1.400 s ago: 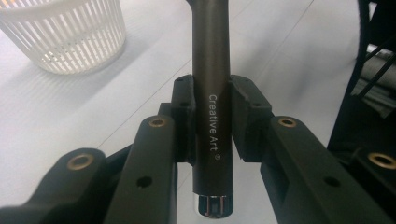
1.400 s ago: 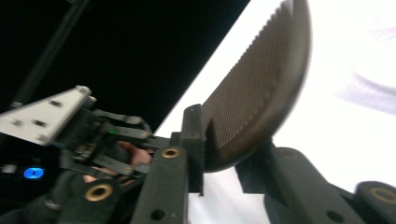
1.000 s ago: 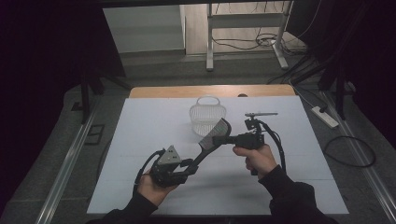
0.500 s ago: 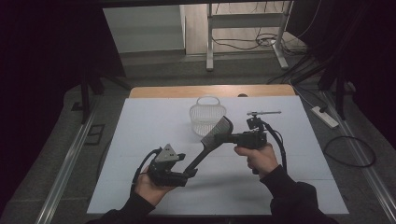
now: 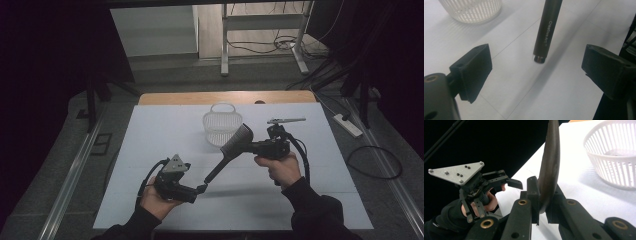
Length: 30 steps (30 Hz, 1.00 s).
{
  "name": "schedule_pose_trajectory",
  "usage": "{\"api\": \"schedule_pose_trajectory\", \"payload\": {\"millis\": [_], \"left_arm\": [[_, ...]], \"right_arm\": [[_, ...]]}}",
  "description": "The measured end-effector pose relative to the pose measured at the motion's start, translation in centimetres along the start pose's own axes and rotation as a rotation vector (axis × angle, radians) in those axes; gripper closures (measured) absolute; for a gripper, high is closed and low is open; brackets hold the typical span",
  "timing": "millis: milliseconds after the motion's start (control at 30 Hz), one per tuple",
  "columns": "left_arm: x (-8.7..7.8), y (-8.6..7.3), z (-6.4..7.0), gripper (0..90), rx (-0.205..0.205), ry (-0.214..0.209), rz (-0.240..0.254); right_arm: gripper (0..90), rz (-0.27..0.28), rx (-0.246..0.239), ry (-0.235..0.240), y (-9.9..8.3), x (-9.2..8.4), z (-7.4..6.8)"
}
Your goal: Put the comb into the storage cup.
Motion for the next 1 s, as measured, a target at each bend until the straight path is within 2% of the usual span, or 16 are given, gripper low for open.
{"api": "schedule_pose_trajectory", "payload": {"millis": [200,500,833,1000], "left_arm": [[-0.5,-0.4,-0.7,7.8,-0.026,0.017,-0.030],[-1.4,-0.9,-1.5,3.2,-0.064,0.010,0.011],[-2.2,-1.4,-1.5,1.2,-0.038,-0.007,0.053],[-2.5,-1.6,-1.6,0.7,-0.036,-0.009,0.056]], "right_arm": [[83.5,0.017,-0.011,-0.021,0.2,-0.7,0.1],[83.5,0.043,-0.023,-0.044,0.6,-1.5,0.2],[83.5,0.059,-0.044,-0.067,1.0,-2.1,0.0],[83.5,0.064,-0.051,-0.077,1.1,-2.4,-0.1]]}}
Point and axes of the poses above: each handheld gripper's, and its own axes: x roughly forward along the jaws, y roughly out of its top, z roughly to its right, the point moved 4 cm from there along x, roughly forward along the jaws, and after that the axes turned 10 degrees about x, right-handed, at the moved point
